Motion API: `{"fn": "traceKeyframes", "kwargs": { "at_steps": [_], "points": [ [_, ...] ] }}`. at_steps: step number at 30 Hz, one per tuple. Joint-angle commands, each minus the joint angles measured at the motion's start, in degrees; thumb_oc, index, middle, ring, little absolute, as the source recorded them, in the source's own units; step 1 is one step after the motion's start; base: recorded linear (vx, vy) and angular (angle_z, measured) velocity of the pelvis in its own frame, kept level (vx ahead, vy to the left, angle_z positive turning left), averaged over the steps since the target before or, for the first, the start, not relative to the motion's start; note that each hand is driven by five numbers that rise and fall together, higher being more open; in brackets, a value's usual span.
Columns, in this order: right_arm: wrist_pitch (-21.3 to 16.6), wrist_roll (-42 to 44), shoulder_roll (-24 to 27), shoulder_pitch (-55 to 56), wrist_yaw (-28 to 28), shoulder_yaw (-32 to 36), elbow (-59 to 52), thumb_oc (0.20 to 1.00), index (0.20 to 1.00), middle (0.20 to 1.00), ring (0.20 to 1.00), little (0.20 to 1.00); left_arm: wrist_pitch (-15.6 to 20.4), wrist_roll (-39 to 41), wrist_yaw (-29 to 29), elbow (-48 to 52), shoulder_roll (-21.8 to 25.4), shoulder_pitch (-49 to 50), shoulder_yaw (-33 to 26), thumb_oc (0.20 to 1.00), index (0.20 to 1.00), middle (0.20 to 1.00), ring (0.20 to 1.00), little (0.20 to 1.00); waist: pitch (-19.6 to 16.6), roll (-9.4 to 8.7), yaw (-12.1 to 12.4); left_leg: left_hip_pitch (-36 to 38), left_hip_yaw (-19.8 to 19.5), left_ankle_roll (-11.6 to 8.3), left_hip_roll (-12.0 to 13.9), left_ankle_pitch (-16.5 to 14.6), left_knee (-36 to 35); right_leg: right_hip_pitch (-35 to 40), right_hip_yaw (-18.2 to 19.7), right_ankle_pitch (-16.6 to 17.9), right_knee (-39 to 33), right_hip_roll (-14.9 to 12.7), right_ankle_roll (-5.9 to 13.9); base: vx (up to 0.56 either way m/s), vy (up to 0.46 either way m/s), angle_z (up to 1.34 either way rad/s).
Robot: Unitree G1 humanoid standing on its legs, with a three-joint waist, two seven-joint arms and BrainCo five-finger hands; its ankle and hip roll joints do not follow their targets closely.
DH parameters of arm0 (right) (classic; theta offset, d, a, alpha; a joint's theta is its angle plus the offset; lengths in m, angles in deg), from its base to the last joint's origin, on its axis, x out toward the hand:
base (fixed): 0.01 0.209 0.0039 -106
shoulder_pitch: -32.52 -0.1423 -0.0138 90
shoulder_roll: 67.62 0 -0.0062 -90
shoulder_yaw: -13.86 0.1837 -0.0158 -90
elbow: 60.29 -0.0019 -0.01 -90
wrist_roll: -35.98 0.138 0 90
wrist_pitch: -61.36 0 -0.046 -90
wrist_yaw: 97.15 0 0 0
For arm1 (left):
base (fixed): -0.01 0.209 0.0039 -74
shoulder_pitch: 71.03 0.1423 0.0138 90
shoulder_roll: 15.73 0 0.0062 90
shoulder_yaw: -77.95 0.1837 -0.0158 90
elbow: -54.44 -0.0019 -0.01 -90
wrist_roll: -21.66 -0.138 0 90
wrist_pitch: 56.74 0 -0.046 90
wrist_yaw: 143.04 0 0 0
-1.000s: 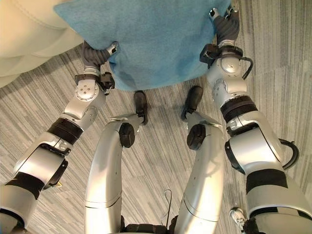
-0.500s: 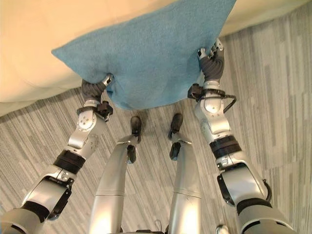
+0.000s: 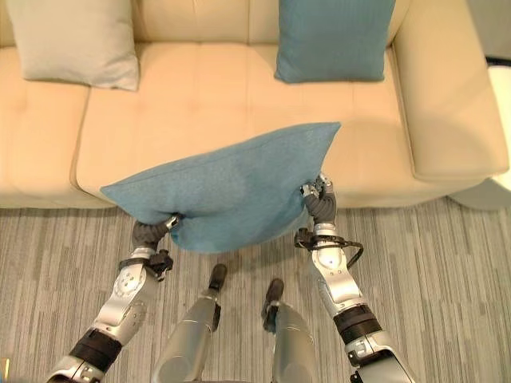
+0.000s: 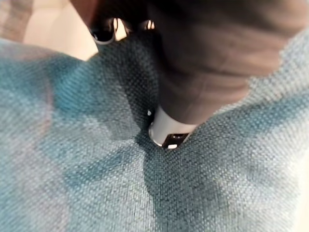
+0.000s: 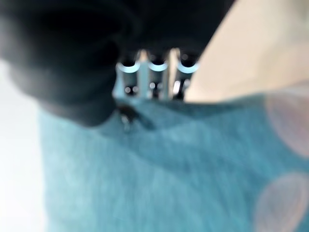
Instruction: Pick up all the scattered cushions and arrange them neatly on the sofa.
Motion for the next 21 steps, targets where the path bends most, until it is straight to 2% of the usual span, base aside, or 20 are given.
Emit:
{"fn": "traceKeyframes", "kwargs": {
  "at_steps": [1,2,4,5,7,8,9,10,11,12,13,16,18,21],
  "points": [
    [-3.74,-2.51,0.28,-0.49,3.59,-0.71,-6.27,0.2,0.2,0.2,0.2,0.2,4.1,-5.43,-4.1,9.53,-1.02,-2.71,1.14,0.2,0.2,0.2,0.2,0.2,-6.5,0.15,0.52,1.5,2.85,-1.43,-0.27,0.25,-3.23,6.85,1.32,-6.42,-4.47,2.92,1.39,-0.03,-0.099,0.4],
    [-3.69,-2.51,0.5,-0.04,3.76,-0.59,-6.43,0.2,0.2,0.2,0.2,0.2,4.0,-5.25,-4.23,9.9,-1.33,-1.74,0.73,0.2,0.2,0.2,0.2,0.2,-6.98,-0.1,0.76,2.03,2.87,-1.64,-0.22,0.45,-3.66,8.36,0.75,-6.44,-6.1,3.34,1.21,-0.03,-0.071,0.3],
    [-3.29,-2.23,1.4,0.56,4.32,0.16,-7.36,0.2,0.2,0.2,0.2,0.2,3.98,-4.68,-4.31,10.73,-1.89,-0.12,-0.9,0.2,0.2,0.2,0.2,0.2,-7.26,-0.73,1.47,1.05,3.91,-3.41,-0.28,1.32,-1.54,12.49,-0.86,-6.74,-10.13,4.13,0.39,-0.1,-0.1,0.43],
    [-3.29,-2.22,1.42,0.55,4.32,0.2,-7.36,0.2,0.2,0.2,0.2,0.2,3.96,-4.68,-4.3,10.76,-1.9,-0.15,-0.88,0.2,0.2,0.2,0.2,0.2,-7.32,-0.62,1.36,0.87,3.75,-3.35,-0.31,1.56,-1.59,12.43,-1.04,-6.46,-10.32,4.17,0.44,-0.13,-0.042,0.87],
    [-3.02,-0.88,1.3,0.94,5.03,0.19,-7.9,0.2,0.2,0.2,0.2,0.2,3.78,-4.56,-4.2,10.85,-2.71,0.69,-1.34,0.2,0.2,0.2,0.2,0.2,-7.3,-1.02,1.14,-0.62,8.79,-3.0,0.49,1.01,1.22,13.81,-2.75,-6.09,-11.83,3.65,0.06,-0.12,-0.004,0.96],
    [-2.63,-0.81,1.51,1.32,5.36,0.11,-8.23,0.2,0.2,0.2,0.2,0.2,3.76,-4.2,-4.49,10.74,-2.98,1.23,-1.71,0.2,0.2,0.2,0.2,0.2,-7.38,-1.41,0.9,-0.64,13.2,-1.69,2.01,-0.73,3.32,13.87,-3.43,-5.66,-11.96,3.0,0.03,-0.17,0.035,0.65],
    [-2.23,0.69,0.68,2.19,6.68,-0.54,-8.64,0.2,0.2,0.2,0.2,0.2,3.61,-3.67,-4.94,10.87,-3.31,2.62,-2.12,0.2,0.2,0.2,0.2,0.2,-8.11,-1.94,0.61,0.86,18.26,0.13,3.9,-4.13,6.48,14.02,-5.12,-4.07,-12.83,1.47,0.24,-0.12,0.035,0.58],
    [-2.23,0.69,0.68,2.24,6.69,-0.55,-8.66,0.2,0.2,0.2,0.2,0.2,3.6,-3.67,-4.94,10.91,-3.3,2.68,-2.13,0.2,0.2,0.2,0.2,0.2,-8.1,-1.91,0.64,0.85,18.28,0.13,3.95,-4.25,6.62,14.08,-5.09,-4.06,-12.87,1.52,0.25,-0.08,0.056,0.69],
    [-2.02,0.73,0.69,2.73,7.03,-0.6,-8.85,0.2,0.2,0.2,0.2,0.2,3.53,-3.31,-5.24,10.92,-3.53,3.13,-2.38,0.2,0.2,0.2,0.2,0.2,-8.41,-2.12,0.45,2.13,19.82,0.5,4.62,-5.84,7.41,14.43,-6.12,-3.52,-13.4,0.82,0.53,0.03,0.076,0.71],
    [-1.56,2.12,0.06,4.08,8.21,-0.35,-9.35,0.2,0.2,0.2,0.2,0.2,3.21,-2.26,-5.65,11.12,-4.12,4.02,-2.57,0.2,0.2,0.2,0.2,0.2,-9.24,-1.98,-0.61,5.83,24.52,0.35,7.52,-9.49,8.88,15.51,-7.84,-4.09,-13.63,-0.11,0.68,0.03,0.076,0.68],
    [-1.55,2.17,0.08,4.15,8.25,-0.37,-9.37,0.2,0.2,0.2,0.2,0.2,3.2,-2.22,-5.68,11.15,-4.11,4.11,-2.58,0.2,0.2,0.2,0.2,0.2,-9.22,-1.95,-0.59,5.93,24.54,0.34,7.56,-9.59,8.93,15.63,-7.81,-4.09,-13.66,-0.08,0.7,0.06,0.098,0.86],
    [-0.99,2.52,-0.72,5.65,8.9,0.44,-10.21,0.2,0.2,0.2,0.2,0.2,2.5,-1.35,-5.82,11.46,-4.75,4.68,-2.55,0.2,0.2,0.2,0.2,0.2,-11.0,-1.38,-1.94,10.73,32.27,0.09,9.77,-10.2,6.15,16.73,-12.63,-3.31,-14.16,-1.49,1.33,0.05,0.148,0.83],
    [-0.48,2.46,-1.37,6.2,9.28,0.48,-10.46,0.2,0.2,0.2,0.2,0.2,1.96,-1.32,-6.21,11.55,-4.78,5.05,-2.06,0.2,0.2,0.2,0.2,0.2,-11.94,-0.8,-2.23,12.19,33.9,0.24,9.06,-9.91,3.27,17.02,-14.24,-2.77,-14.23,-2.01,1.77,0.08,0.197,0.88],
    [-0.12,2.95,-2.53,5.39,9.54,-0.59,-10.6,0.2,0.2,0.2,0.2,0.2,1.89,-1.87,-5.44,12.1,-4.21,5.39,-2.33,0.2,0.2,0.2,0.2,0.2,-11.83,-1.42,-1.06,11.29,31.63,0.43,7.8,-10.11,3.37,17.45,-14.75,-1.5,-14.7,-2.97,2.27,0.07,0.197,0.53]
  ]
}}
